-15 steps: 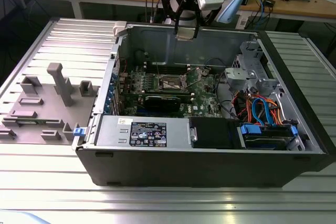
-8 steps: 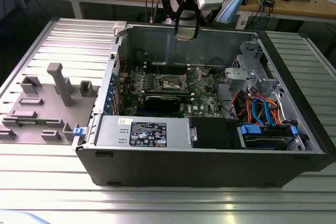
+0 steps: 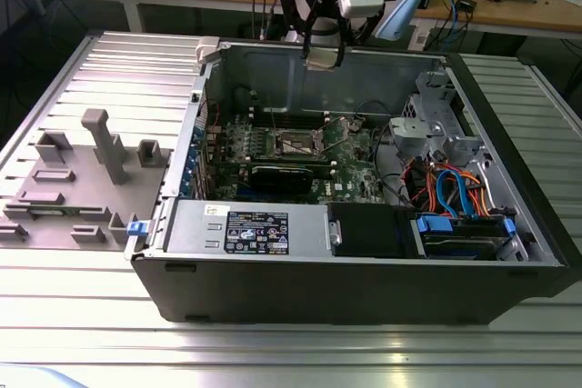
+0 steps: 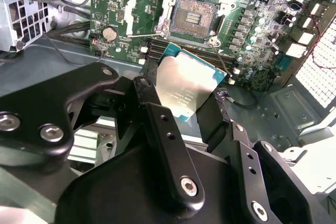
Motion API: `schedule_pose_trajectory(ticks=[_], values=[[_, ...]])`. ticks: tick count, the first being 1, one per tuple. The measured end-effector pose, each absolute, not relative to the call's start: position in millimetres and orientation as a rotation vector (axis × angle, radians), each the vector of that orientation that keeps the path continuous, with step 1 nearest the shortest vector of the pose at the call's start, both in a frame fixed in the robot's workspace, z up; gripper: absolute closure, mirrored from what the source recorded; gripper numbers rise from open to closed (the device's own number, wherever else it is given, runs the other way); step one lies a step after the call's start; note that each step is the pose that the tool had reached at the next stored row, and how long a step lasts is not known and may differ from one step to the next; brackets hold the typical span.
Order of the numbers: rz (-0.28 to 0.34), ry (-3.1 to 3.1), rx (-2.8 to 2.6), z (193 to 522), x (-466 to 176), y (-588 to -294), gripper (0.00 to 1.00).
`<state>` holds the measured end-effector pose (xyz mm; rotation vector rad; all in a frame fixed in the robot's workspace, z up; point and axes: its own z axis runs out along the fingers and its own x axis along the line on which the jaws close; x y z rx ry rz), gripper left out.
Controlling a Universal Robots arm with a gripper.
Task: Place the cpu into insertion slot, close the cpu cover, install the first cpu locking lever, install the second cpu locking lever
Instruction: 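Place the cpu into insertion slot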
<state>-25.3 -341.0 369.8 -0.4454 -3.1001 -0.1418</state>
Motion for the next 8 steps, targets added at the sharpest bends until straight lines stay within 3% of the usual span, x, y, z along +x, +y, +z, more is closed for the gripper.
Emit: schedule_pose_trajectory(ticks=[8], values=[[-0.142, -3.100, -0.447, 369.8, -25.3, -341.0, 0.46]])
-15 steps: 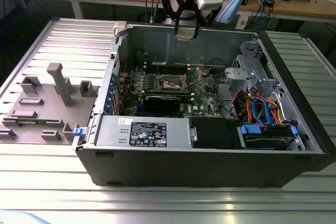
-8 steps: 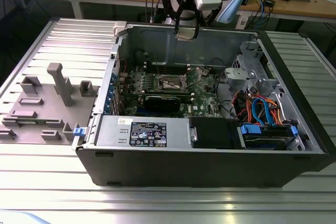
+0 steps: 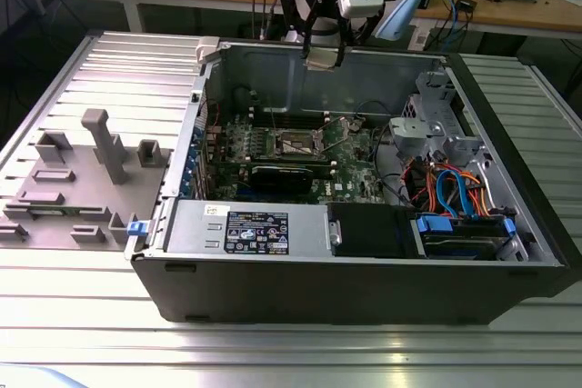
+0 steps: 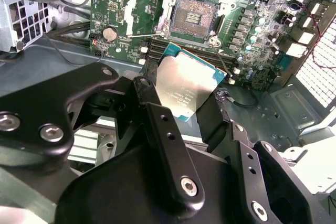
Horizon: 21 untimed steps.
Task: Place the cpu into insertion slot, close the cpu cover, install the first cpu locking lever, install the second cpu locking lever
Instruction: 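Place the cpu into insertion slot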
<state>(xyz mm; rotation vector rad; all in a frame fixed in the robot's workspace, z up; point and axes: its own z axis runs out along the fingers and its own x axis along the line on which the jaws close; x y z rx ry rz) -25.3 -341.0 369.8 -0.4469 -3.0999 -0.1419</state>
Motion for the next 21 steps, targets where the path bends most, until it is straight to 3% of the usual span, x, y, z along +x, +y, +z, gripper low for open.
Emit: schedule_pose_trajectory(ticks=[21], values=[[-0.142, -3.087, -0.549, 369.8, -25.3, -341.0, 0.46]])
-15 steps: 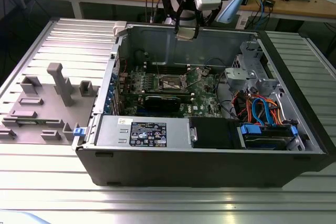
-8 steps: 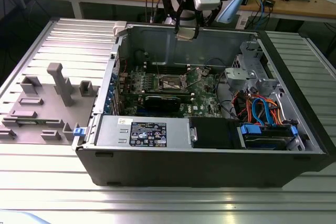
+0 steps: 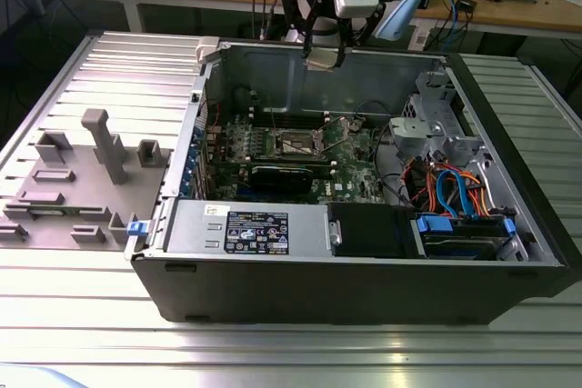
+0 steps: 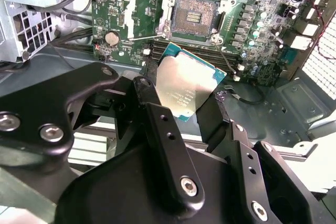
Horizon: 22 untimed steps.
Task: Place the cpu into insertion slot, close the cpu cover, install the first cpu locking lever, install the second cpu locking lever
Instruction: 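Place the cpu into insertion slot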
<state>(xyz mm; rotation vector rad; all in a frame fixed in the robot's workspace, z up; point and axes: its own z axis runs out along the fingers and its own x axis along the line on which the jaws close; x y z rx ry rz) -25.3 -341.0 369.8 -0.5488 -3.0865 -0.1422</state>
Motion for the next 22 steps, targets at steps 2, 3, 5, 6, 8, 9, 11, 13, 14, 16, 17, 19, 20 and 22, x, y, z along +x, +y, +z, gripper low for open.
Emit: schedule_pose_trajectory(ticks=[2, 3, 5, 6, 8, 9, 11, 13, 14, 16, 17, 19, 20, 22], values=[[-0.142, -3.087, -0.549, 369.8, -25.3, -341.0, 0.46], [-0.142, -3.086, -0.549, 369.8, -25.3, -341.0, 0.46], [-0.142, -3.084, -0.566, 369.7, -25.3, -341.0, 0.46], [-0.142, -3.081, -0.586, 369.8, -25.3, -341.0, 0.46], [-0.143, -3.075, -0.622, 369.7, -25.3, -341.0, 0.46], [-0.143, -3.070, -0.651, 369.7, -25.3, -341.0, 0.46], [-0.143, -3.063, -0.684, 369.8, -25.3, -341.0, 0.46], [-0.143, -3.063, -0.687, 369.8, -25.3, -341.0, 0.46], [-0.143, -3.063, -0.687, 369.7, -25.3, -341.0, 0.46], [-0.143, -3.063, -0.687, 369.7, -25.3, -341.0, 0.46], [-0.142, -3.063, -0.687, 369.8, -25.3, -341.0, 0.46], [-0.142, -3.063, -0.689, 369.8, -25.3, -341.0, 0.46], [-0.142, -3.062, -0.692, 369.8, -25.3, -341.0, 0.46], [-0.143, -3.060, -0.702, 369.7, -25.3, -341.0, 0.46]])
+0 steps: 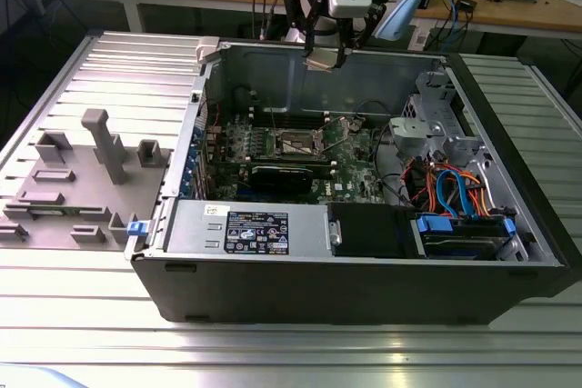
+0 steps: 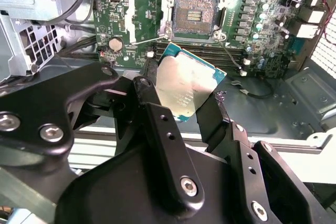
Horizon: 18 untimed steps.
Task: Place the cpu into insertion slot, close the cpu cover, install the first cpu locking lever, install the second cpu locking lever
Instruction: 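Place the cpu into insertion slot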
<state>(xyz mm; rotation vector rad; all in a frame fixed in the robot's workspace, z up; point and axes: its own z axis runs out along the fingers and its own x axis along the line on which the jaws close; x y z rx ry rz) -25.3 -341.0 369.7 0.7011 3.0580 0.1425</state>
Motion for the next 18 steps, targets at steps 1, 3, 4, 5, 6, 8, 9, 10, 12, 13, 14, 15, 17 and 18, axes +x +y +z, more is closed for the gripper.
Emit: schedule_pose_trajectory(ticks=[1, 3, 4, 5, 6, 8, 9, 10, 12, 13, 14, 15, 17, 18], values=[[0.142, 3.057, 0.705, 369.8, -25.3, -341.0, 0.46], [0.142, 3.055, 0.713, 369.8, -25.3, -341.0, 0.46], [0.142, 3.054, 0.717, 369.8, -25.3, -341.0, 0.46], [0.142, 3.052, 0.725, 369.7, -25.3, -341.0, 0.46], [0.142, 3.050, 0.731, 369.8, -25.3, -341.0, 0.46], [0.142, 3.045, 0.748, 369.8, -25.3, -341.0, 0.46], [0.142, 3.043, 0.757, 369.8, -25.3, -341.0, 0.46], [0.142, 3.041, 0.763, 369.8, -25.3, -341.0, 0.46], [0.142, 3.037, 0.777, 369.8, -25.3, -341.0, 0.46], [0.142, 3.035, 0.784, 369.8, -25.3, -341.0, 0.46], [0.142, 3.034, 0.787, 369.8, -25.3, -341.0, 0.46], [0.142, 3.034, 0.787, 369.8, -25.3, -341.0, 0.46], [0.142, 3.034, 0.788, 369.8, -25.3, -341.0, 0.46], [0.142, 3.034, 0.788, 369.8, -25.3, -341.0, 0.46]])
